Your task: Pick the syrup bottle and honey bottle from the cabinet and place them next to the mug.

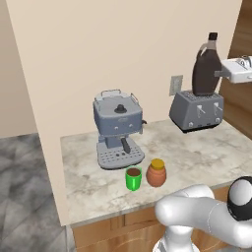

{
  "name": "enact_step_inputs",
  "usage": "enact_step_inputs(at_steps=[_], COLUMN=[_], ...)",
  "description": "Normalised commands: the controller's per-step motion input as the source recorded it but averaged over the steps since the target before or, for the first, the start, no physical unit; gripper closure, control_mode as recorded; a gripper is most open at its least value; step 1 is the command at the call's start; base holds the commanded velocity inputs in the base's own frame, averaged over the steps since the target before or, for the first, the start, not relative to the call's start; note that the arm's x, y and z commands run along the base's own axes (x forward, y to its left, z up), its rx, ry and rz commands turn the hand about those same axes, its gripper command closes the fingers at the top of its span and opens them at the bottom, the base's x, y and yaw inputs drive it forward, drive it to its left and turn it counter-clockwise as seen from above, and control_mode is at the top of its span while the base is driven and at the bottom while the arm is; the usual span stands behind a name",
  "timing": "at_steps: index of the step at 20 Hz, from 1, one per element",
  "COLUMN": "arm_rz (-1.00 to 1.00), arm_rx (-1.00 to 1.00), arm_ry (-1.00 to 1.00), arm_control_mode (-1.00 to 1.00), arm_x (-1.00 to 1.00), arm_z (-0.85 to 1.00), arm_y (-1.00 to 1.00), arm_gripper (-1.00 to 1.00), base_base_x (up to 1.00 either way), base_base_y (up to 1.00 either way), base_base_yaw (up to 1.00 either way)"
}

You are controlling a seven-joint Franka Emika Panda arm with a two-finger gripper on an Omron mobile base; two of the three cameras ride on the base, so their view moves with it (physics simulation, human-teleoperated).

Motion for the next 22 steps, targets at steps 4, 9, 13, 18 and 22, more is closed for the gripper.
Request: enact_step_inputs(at_steps=[4,9,13,18,22], arm_rz=[0.0,-0.08,-0.08,-0.03,0.0], arm_rx=[-0.02,0.0,0.0,0.01,0.03], arm_ry=[0.0,0.0,0.0,0.09,0.06], arm_control_mode=[-1.0,-1.0,-1.0,-1.0,-1.0], arm_x=[-0.02,0.0,0.0,0.06,0.0], arm_z=[-0.86,-0.95,-0.86,-0.48,-0.2], arm_y=[0.0,0.0,0.0,0.0,0.0], arm_gripper=[1.0,1.0,1.0,1.0,1.0], base_base_x=[0.0,0.0,0.0,0.0,0.0], base_base_y=[0.0,0.0,0.0,0.0,0.0], base_base_yaw=[0.0,0.0,0.0,0.0,0.0])
